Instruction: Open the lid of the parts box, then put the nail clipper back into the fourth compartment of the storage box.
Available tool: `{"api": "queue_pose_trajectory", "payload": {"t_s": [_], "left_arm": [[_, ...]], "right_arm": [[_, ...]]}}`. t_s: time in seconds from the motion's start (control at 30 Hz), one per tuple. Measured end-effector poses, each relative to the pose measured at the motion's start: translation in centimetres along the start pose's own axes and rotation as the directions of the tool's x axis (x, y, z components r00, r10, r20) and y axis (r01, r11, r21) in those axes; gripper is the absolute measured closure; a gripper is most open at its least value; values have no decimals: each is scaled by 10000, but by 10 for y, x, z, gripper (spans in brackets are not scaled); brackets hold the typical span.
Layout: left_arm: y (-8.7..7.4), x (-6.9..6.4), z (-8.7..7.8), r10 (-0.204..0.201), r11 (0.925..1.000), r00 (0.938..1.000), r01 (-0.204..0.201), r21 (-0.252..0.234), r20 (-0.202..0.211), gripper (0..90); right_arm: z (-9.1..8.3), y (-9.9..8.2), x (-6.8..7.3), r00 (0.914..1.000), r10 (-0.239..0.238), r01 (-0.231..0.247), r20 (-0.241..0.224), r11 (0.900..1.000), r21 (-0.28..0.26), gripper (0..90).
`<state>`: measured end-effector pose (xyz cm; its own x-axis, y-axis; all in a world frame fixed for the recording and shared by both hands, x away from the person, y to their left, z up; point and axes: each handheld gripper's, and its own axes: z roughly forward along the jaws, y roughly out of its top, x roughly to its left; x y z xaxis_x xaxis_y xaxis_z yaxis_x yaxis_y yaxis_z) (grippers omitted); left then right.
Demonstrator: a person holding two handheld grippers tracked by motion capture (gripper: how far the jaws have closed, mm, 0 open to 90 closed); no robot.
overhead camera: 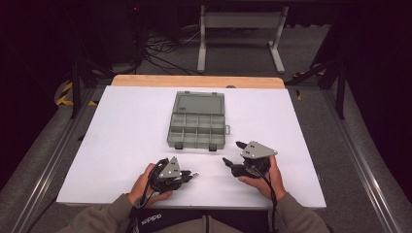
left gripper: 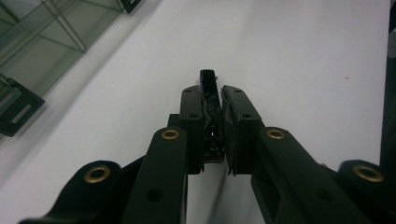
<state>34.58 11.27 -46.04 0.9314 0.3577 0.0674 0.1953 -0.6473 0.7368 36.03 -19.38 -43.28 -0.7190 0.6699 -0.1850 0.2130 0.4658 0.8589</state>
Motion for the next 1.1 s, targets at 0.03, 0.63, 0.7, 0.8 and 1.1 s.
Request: {"api": "queue_pose_trajectory", "payload": {"t_s": [0.03,0.63,0.7,0.8,1.1], "left_arm": [[0,1,-1,17,10000,10000,-17,-24,8,795],[2,12,-16,136,9987,9985,-161,-481,-527,795],[2,13,-18,69,9980,9989,-99,-619,-472,795],[2,13,-19,94,9978,9985,-129,-645,-539,795],[6,17,-23,136,9958,9967,-207,-897,-795,795]], "right_arm": [[0,0,0,10000,-2,2,5,10000,6,268],[-3,2,0,9998,-77,82,178,9994,-322,241],[-3,2,-1,9998,-42,47,190,9996,-285,240],[-3,2,-1,9996,-46,53,270,9996,-282,239],[-11,2,0,9985,-117,145,537,9985,-524,196]]}}
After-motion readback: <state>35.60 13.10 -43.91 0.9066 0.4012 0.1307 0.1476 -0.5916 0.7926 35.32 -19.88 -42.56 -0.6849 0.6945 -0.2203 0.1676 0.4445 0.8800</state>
